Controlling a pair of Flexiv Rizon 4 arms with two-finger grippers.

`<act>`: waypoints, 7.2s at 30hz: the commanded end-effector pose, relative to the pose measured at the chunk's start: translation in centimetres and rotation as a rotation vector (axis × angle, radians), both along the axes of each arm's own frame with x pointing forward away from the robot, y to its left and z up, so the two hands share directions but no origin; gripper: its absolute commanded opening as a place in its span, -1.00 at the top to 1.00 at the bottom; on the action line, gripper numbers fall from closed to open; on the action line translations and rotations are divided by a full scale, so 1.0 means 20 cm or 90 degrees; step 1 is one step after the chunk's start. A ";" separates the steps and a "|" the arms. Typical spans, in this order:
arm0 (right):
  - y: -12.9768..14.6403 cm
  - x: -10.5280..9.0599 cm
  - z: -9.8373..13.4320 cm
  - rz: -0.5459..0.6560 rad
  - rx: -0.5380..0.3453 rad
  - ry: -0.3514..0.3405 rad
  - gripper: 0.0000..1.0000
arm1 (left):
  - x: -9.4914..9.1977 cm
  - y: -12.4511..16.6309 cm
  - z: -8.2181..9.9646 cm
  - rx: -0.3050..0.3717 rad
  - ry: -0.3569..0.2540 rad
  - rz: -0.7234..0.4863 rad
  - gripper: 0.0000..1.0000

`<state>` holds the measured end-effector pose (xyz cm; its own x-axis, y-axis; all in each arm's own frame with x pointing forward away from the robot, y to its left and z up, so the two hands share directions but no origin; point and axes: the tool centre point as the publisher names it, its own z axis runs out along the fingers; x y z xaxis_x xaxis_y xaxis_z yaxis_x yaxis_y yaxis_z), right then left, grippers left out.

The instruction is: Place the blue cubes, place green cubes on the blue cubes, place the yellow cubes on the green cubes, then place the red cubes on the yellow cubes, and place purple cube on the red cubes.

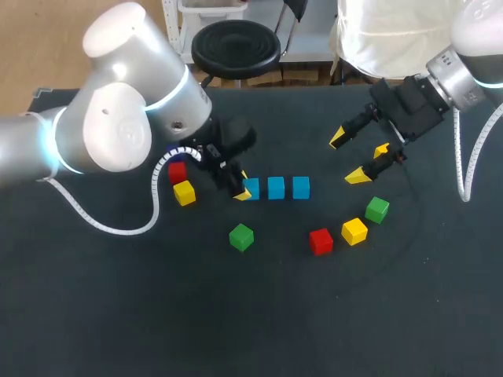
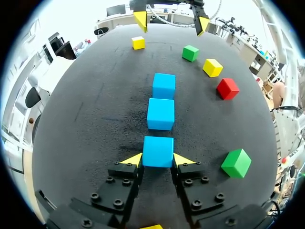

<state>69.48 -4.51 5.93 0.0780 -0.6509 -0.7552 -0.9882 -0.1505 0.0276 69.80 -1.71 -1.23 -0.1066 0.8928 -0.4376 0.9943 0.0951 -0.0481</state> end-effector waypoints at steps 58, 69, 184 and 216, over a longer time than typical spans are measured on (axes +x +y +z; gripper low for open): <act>0.00 0.00 0.00 0.000 0.000 0.000 -1.00 | -0.11 0.16 0.18 -0.026 -0.022 -0.005 -1.00; 0.00 0.00 0.00 0.000 0.000 0.000 -1.00 | -0.14 0.26 0.28 -0.046 -0.046 0.018 -1.00; -0.32 -0.26 -0.31 0.382 0.050 -0.009 -1.00 | -0.12 0.30 0.42 -0.188 -0.041 -0.106 -1.00; -0.33 -0.17 -0.36 0.352 0.066 -0.011 0.58 | -0.12 0.30 0.42 -0.188 -0.041 -0.106 -1.00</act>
<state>65.86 -11.06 -1.15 0.4015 -0.4357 -0.8056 -0.7622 -0.6466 -0.0301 67.34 4.14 7.23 0.0629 0.7327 -0.6777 0.9971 -0.0752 0.0112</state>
